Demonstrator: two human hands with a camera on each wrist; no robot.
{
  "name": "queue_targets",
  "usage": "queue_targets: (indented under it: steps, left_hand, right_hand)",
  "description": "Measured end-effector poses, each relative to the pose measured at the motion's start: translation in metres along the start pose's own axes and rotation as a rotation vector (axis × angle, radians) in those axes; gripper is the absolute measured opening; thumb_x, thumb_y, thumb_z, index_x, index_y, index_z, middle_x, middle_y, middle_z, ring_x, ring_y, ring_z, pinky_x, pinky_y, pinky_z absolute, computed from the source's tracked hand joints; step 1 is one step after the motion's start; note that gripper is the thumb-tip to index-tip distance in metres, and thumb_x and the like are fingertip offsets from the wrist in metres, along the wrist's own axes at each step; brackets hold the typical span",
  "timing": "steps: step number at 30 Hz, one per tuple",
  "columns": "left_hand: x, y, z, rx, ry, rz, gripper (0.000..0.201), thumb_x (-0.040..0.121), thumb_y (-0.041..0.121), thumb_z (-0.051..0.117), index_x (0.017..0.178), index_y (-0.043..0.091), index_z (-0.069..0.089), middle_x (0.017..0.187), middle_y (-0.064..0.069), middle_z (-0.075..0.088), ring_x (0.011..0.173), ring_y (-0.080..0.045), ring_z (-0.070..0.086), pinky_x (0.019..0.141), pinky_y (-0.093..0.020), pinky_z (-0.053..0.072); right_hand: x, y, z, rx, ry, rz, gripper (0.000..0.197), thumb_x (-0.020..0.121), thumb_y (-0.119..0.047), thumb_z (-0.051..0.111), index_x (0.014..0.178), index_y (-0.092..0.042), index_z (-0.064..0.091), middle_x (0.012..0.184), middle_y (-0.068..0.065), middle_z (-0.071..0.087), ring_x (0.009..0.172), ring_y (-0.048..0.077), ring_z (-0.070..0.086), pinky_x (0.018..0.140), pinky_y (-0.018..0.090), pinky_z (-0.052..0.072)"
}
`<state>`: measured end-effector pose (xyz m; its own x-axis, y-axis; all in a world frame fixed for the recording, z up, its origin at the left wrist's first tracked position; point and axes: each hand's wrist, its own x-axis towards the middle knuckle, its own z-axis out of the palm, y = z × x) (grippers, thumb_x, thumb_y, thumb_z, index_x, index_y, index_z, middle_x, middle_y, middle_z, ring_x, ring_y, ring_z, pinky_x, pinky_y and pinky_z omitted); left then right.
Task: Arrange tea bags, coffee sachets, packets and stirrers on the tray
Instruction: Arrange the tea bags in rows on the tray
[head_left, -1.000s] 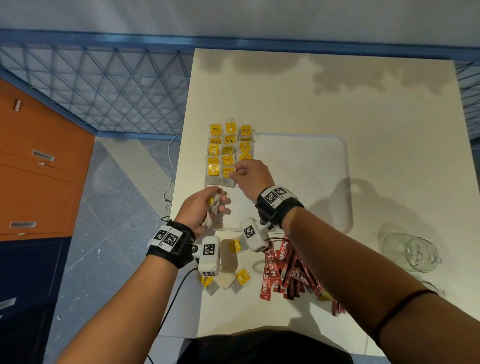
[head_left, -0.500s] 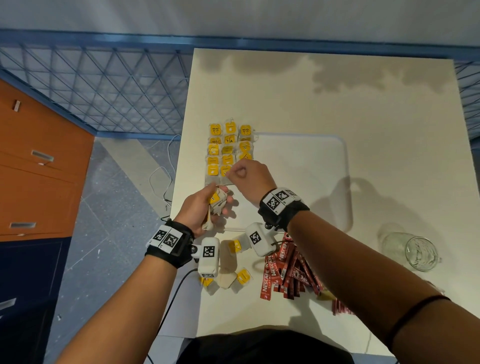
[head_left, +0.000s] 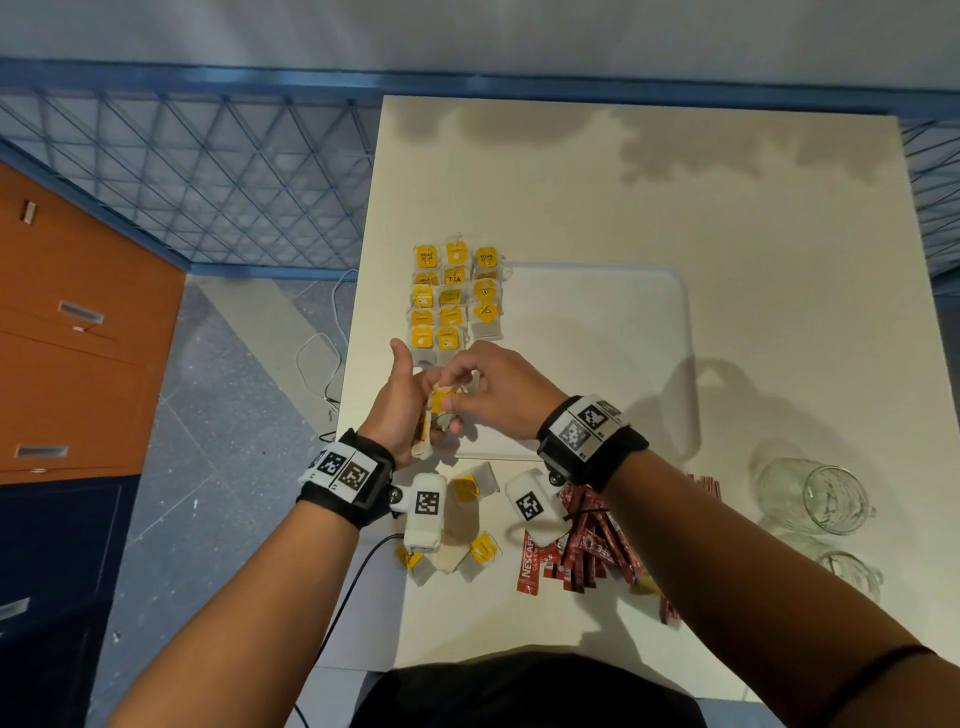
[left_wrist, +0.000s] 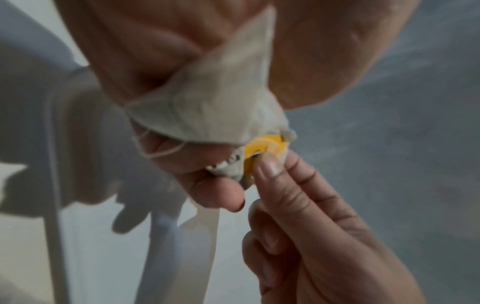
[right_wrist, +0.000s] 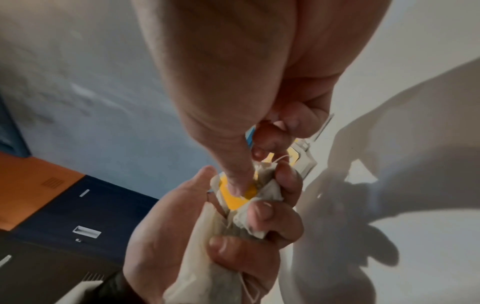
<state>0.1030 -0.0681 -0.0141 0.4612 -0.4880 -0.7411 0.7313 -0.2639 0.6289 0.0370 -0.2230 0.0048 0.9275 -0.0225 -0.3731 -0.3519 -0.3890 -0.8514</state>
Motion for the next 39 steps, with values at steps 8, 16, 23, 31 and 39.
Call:
queue_targets:
  steps: [8, 16, 23, 31, 39]
  left_hand:
    - [0.003, -0.004, -0.006, 0.105, 0.077, 0.117, 0.073, 0.092, 0.074, 0.044, 0.103, 0.006, 0.070, 0.086, -0.018, 0.059, 0.058, -0.020, 0.055, 0.044, -0.025, 0.032]
    - [-0.003, -0.003, 0.005, 0.165, 0.156, 0.243, 0.007, 0.096, 0.018, 0.068, 0.096, 0.011, 0.070, 0.065, 0.000, 0.065, 0.045, -0.008, 0.052, 0.040, -0.017, 0.034]
    - [-0.003, -0.007, 0.016, 0.170, 0.191, 0.237, 0.005, 0.097, 0.011, 0.066, 0.096, 0.008, 0.071, 0.063, -0.003, 0.062, 0.045, -0.007, 0.053, 0.041, -0.015, 0.037]
    - [-0.007, 0.005, 0.014, -0.240, 0.156, 0.063, 0.022, 0.097, 0.007, 0.045, 0.109, -0.001, 0.062, 0.081, -0.015, 0.060, 0.058, -0.025, 0.060, 0.043, -0.021, 0.045]
    - [-0.003, 0.001, 0.001, -0.350, 0.144, -0.016, 0.038, 0.090, -0.003, 0.040, 0.122, 0.004, 0.059, 0.092, -0.012, 0.067, 0.079, -0.032, 0.070, 0.042, -0.023, 0.046]
  right_hand:
    - [0.001, 0.006, -0.014, 0.125, 0.058, 0.010, 0.009, 0.099, -0.026, 0.067, 0.098, -0.018, 0.064, 0.084, -0.011, 0.068, 0.069, 0.018, 0.069, 0.062, 0.042, 0.057]
    - [0.006, 0.017, -0.021, 0.199, 0.136, 0.084, 0.006, 0.100, -0.025, 0.066, 0.103, -0.023, 0.060, 0.088, -0.011, 0.066, 0.066, 0.012, 0.068, 0.062, 0.030, 0.050]
    - [0.004, 0.030, -0.020, 0.215, 0.171, 0.152, 0.008, 0.098, -0.020, 0.070, 0.104, -0.016, 0.072, 0.073, 0.004, 0.069, 0.064, 0.011, 0.062, 0.058, 0.027, 0.050]
    - [0.039, 0.044, -0.030, 0.039, 0.347, 0.179, 0.011, 0.094, -0.029, 0.072, 0.088, -0.037, 0.069, 0.078, 0.004, 0.070, 0.072, 0.019, 0.073, 0.082, 0.044, 0.061]
    - [0.057, 0.057, -0.013, -0.118, 0.332, 0.212, 0.007, 0.091, -0.035, 0.071, 0.095, -0.031, 0.074, 0.072, -0.015, 0.061, 0.077, 0.017, 0.065, 0.085, 0.043, 0.059]
